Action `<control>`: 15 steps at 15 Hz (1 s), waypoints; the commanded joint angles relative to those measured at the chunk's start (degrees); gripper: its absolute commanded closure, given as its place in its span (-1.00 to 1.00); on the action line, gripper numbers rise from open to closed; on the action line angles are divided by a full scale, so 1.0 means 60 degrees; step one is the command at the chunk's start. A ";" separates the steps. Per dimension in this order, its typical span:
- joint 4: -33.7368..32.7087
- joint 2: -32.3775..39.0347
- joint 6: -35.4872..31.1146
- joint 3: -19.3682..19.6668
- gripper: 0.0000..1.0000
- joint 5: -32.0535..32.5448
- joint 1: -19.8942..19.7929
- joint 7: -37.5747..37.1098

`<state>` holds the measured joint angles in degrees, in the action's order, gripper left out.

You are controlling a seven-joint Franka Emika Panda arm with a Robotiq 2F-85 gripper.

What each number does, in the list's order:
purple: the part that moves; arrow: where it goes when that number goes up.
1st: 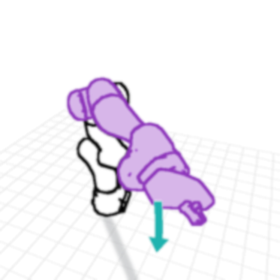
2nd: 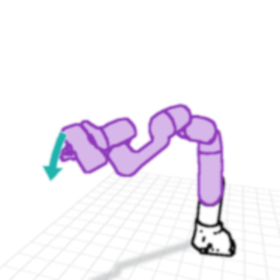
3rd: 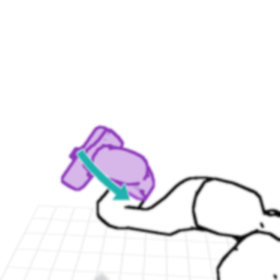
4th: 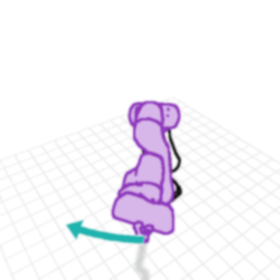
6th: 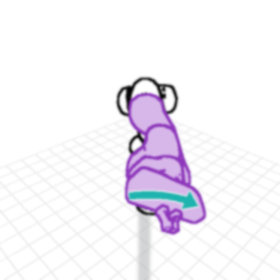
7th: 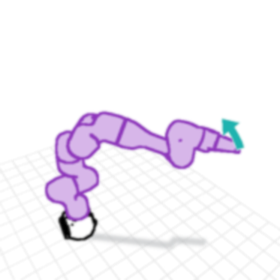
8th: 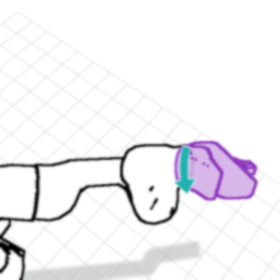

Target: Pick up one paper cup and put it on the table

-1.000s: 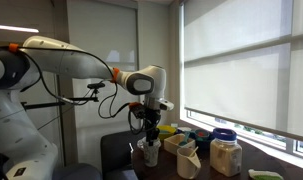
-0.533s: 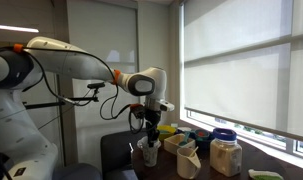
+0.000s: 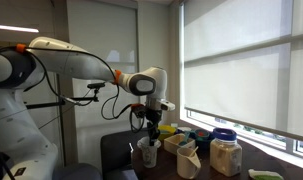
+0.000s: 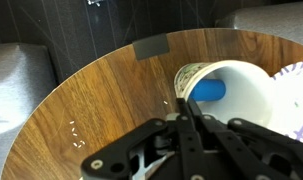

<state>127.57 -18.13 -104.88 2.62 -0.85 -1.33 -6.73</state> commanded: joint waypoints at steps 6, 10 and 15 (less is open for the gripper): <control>0.0075 -0.0775 -0.1336 0.0276 0.99 -0.0149 -0.0190 0.0514; 0.0013 -0.0807 -0.1826 0.0241 0.99 0.0134 -0.0331 0.0266; -0.0138 -0.0623 -0.2025 0.0367 0.97 -0.0724 -0.0164 0.0845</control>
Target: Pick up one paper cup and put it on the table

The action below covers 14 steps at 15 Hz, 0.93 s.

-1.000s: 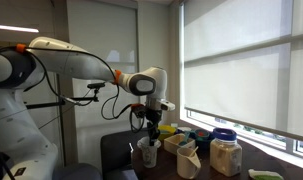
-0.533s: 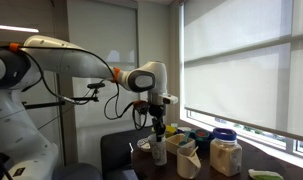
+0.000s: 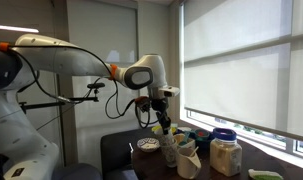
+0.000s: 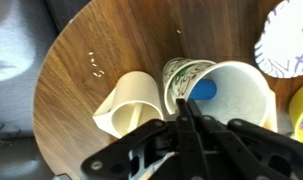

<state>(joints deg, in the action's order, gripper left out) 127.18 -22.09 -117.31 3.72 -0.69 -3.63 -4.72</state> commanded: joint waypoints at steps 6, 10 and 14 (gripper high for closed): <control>-0.0051 0.0062 -0.0084 0.0490 0.97 -0.2447 0.0408 0.1602; -0.0054 0.0140 0.0141 0.0205 0.98 -0.1196 -0.0139 0.0473; -0.0098 0.0334 0.0087 0.0270 0.98 -0.1134 -0.0046 0.0592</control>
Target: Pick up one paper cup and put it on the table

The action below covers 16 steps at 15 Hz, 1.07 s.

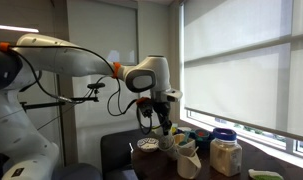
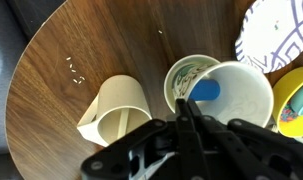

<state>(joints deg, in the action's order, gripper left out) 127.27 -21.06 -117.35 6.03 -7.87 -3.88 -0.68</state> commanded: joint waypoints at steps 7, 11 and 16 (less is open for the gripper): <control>0.0129 0.0586 -0.1722 -0.0510 0.98 0.0783 -0.0041 -0.0327; -0.0104 0.1157 -0.1313 -0.0590 0.98 0.1074 0.0077 -0.0158; -0.0536 0.1422 0.0622 -0.0430 0.98 0.0646 0.0208 0.0469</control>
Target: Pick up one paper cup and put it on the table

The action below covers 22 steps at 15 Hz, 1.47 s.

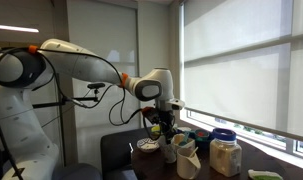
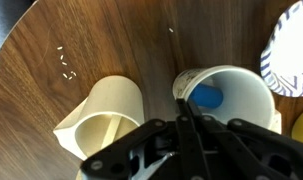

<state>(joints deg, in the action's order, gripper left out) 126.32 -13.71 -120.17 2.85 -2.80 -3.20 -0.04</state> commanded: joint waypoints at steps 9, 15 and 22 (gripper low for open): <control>-0.0867 -0.0080 0.1801 0.0560 0.98 -0.0895 -0.0082 0.0605; -0.1140 0.0083 0.2365 0.0750 0.98 -0.1656 -0.0046 0.1037; -0.1285 -0.0037 0.2493 0.0716 0.98 -0.1667 -0.0065 0.1166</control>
<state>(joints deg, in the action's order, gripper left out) 120.47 -13.85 -107.13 6.96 -11.73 -3.51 6.11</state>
